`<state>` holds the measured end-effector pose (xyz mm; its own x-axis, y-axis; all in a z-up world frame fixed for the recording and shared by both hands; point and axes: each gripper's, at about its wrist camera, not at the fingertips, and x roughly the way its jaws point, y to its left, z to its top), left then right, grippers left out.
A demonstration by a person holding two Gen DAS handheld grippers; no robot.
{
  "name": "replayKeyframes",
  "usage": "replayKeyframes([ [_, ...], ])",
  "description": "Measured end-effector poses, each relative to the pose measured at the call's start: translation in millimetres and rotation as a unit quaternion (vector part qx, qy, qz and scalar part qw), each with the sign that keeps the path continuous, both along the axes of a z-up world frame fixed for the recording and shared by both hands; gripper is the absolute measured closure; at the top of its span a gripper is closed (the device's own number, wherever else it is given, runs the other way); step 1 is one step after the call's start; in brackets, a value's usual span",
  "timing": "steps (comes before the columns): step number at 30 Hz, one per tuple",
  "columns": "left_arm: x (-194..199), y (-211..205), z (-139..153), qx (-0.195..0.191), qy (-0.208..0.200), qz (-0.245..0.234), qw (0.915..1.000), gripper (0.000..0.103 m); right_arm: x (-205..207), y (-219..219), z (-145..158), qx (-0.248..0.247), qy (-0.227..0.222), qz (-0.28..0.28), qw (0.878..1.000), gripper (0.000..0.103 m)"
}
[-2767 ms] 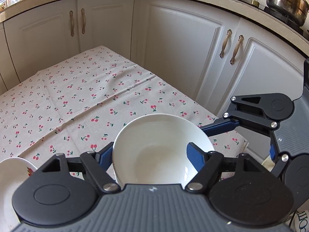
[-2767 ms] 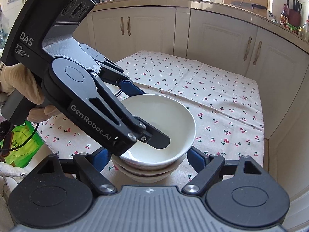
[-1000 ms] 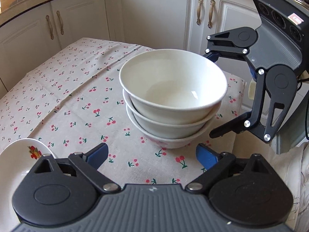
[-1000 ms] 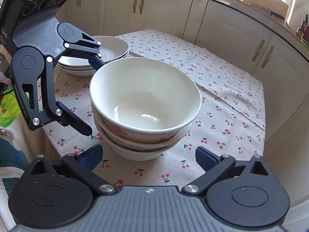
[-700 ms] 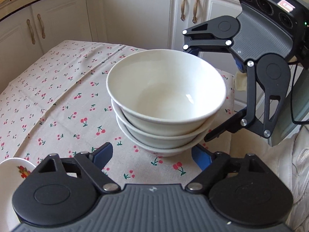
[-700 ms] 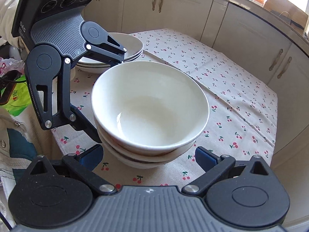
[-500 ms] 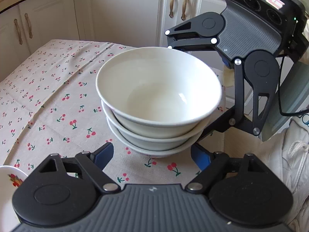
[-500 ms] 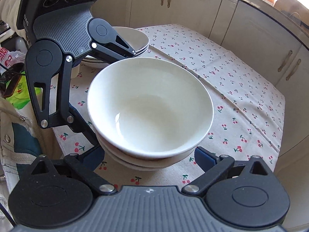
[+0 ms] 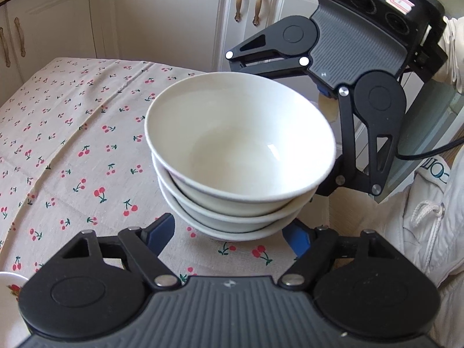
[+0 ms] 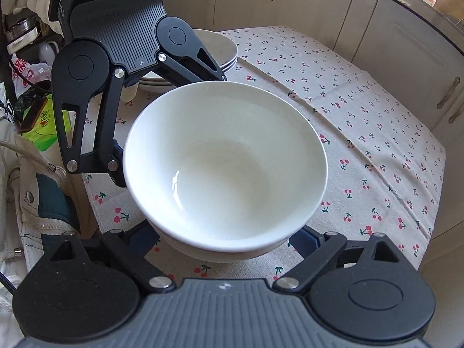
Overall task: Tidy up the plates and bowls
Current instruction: 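Lift the bowl stack with both grippers and carry it over the plate stack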
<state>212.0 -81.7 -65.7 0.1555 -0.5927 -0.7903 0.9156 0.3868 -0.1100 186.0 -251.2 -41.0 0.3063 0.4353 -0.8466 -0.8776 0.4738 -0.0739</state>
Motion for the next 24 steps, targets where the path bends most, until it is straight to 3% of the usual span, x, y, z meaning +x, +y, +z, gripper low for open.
replayKeyframes([
  [24,3.7,-5.1,0.7,0.009,0.000,-0.030,0.9995,0.024,4.1,1.9,0.3,0.000,0.015,0.005,1.000,0.009],
])
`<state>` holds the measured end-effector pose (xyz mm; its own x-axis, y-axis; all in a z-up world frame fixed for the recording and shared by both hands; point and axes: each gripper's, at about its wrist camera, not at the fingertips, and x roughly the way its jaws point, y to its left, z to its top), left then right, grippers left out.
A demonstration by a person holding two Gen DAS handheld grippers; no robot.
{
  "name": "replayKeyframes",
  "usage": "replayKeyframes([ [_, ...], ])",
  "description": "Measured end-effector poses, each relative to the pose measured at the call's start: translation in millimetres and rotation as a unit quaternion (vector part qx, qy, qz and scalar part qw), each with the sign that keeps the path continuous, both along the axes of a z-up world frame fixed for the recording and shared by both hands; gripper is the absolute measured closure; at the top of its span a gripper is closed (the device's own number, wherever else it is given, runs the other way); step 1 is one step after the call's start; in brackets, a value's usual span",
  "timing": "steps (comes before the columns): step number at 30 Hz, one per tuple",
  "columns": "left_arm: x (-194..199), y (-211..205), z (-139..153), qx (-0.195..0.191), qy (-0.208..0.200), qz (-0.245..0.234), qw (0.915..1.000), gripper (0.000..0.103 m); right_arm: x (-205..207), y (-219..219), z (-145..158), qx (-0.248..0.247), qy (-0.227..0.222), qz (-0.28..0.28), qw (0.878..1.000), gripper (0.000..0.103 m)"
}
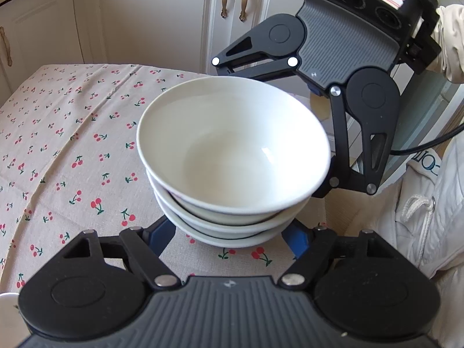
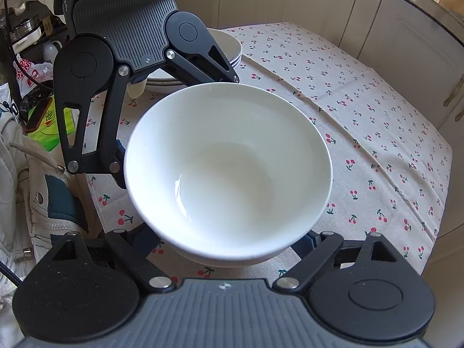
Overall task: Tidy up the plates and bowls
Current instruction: 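Lift the bowl stack with both grippers and carry it over the plate stack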
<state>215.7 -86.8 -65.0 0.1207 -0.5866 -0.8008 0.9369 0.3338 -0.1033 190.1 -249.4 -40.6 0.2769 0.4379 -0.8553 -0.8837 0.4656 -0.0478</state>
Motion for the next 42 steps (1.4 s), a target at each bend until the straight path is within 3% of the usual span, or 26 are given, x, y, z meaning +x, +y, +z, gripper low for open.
replayKeyframes([
  [18,-6,1,5,0.003,-0.010,0.006,0.9999,0.025,-1,1,3,-0.001,0.005,-0.008,1.000,0.010],
  [24,-13,9,17,-0.004,-0.026,0.016,0.9995,0.025,-6,9,15,-0.008,-0.012,-0.002,1.000,0.010],
  [42,-33,98,56,-0.015,-0.080,0.116,0.9899,0.025,1,98,54,-0.018,-0.073,0.094,0.993,0.010],
])
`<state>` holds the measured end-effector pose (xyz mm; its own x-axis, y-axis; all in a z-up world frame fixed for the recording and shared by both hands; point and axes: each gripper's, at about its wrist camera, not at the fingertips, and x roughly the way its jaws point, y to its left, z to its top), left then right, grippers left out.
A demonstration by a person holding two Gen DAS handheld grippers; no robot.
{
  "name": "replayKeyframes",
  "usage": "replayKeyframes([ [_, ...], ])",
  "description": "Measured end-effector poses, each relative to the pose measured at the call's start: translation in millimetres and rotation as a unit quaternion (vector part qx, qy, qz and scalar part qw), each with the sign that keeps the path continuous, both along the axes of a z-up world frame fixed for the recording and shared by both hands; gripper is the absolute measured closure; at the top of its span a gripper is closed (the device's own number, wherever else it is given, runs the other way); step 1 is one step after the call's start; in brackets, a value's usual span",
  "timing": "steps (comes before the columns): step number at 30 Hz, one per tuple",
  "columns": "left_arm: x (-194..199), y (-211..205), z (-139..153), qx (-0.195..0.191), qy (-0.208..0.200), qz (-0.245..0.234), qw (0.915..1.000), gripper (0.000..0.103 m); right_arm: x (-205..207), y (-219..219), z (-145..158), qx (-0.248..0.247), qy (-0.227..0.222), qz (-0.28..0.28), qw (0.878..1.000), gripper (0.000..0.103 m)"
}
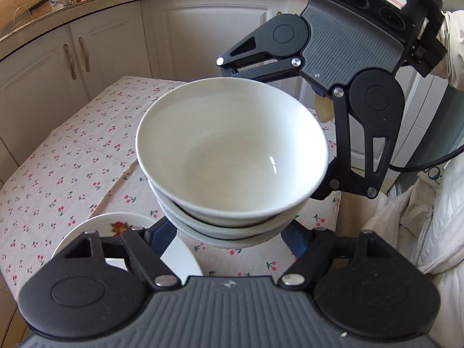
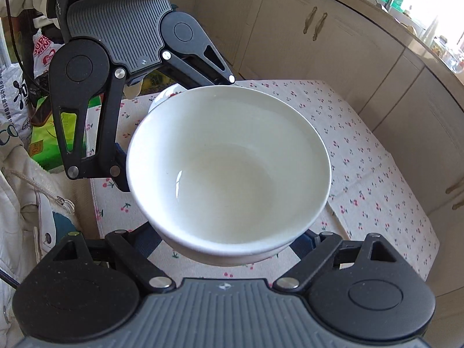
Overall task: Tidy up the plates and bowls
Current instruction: 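Lift the bowl stack with both grippers and carry it over the plate stack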
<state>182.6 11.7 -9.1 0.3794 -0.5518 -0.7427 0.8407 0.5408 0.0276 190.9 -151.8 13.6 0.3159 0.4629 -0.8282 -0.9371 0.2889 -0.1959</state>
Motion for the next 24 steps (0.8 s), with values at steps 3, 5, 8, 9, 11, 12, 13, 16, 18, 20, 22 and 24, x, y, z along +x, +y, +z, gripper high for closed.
replayKeyframes([
  [3,-1,15,3,0.003,-0.007,0.020,0.9998,0.025,7,19,2,-0.001,-0.007,0.020,1.000,0.010],
  [5,0,25,5,0.005,-0.010,0.034,0.9993,0.025,11,32,1,-0.001,-0.011,0.032,0.999,0.010],
  [8,0,40,5,0.007,-0.013,0.055,0.9984,0.025,19,50,0,-0.002,-0.016,0.052,0.999,0.010],
  [9,0,46,5,0.008,-0.014,0.062,0.9980,0.025,22,55,-1,-0.002,-0.017,0.058,0.998,0.010],
  [11,3,54,4,0.010,-0.015,0.074,0.9971,0.025,30,67,-4,-0.002,-0.016,0.069,0.997,0.010],
  [12,5,57,3,0.011,-0.014,0.080,0.9967,0.025,33,72,-6,-0.003,-0.016,0.073,0.997,0.010],
  [13,5,59,1,0.011,-0.014,0.084,0.9963,0.025,36,77,-9,-0.005,-0.016,0.077,0.997,0.010],
  [16,10,70,-5,0.011,-0.010,0.097,0.9951,0.025,44,92,-15,-0.009,-0.013,0.088,0.996,0.010],
  [18,14,75,-9,0.009,-0.006,0.104,0.9946,0.025,48,101,-19,-0.012,-0.010,0.093,0.996,0.010],
  [20,14,80,-13,0.007,-0.001,0.110,0.9939,0.025,53,107,-24,-0.016,-0.007,0.097,0.995,0.010],
  [22,17,83,-16,0.005,0.003,0.114,0.9934,0.025,56,113,-28,-0.020,-0.004,0.099,0.995,0.010],
  [24,18,87,-18,0.004,0.008,0.119,0.9929,0.025,57,117,-30,-0.021,-0.002,0.101,0.995,0.010],
])
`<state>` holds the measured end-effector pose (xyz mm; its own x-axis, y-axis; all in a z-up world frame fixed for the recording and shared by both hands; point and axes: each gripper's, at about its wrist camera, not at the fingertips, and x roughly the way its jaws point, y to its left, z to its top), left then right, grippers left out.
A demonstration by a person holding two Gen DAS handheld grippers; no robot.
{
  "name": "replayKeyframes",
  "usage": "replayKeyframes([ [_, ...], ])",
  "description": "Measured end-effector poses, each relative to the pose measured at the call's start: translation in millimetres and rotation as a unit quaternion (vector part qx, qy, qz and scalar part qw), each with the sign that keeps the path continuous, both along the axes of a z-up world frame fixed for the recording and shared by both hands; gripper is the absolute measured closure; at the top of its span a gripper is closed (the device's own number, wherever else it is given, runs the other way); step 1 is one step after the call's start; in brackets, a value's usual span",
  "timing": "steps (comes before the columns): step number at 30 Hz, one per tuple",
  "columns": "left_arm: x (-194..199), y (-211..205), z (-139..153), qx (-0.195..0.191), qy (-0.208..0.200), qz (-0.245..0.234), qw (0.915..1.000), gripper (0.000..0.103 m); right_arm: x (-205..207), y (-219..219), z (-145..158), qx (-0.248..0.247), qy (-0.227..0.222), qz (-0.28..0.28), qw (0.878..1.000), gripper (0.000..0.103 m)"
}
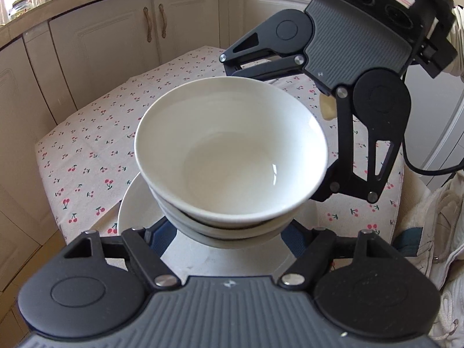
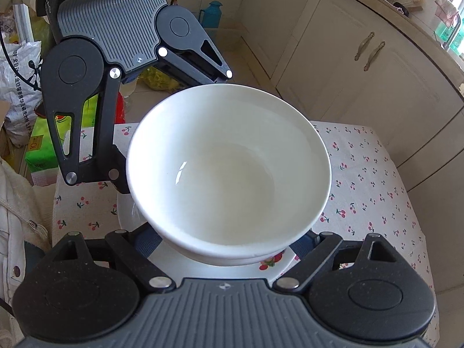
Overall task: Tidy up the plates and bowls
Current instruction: 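Lift the bowl stack with both grippers and carry it over the plate stack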
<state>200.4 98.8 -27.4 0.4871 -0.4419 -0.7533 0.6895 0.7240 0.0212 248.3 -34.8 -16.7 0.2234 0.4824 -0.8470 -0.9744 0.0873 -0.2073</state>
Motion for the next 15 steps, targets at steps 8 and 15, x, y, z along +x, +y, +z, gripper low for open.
replayKeyframes([
  [8,2,12,-6,-0.008,0.010,0.009,0.9999,0.026,9,8,-6,-0.002,0.011,0.003,1.000,0.010],
  [15,8,14,-13,-0.012,0.018,0.009,0.9997,0.026,11,9,-10,-0.005,0.019,-0.001,1.000,0.010],
])
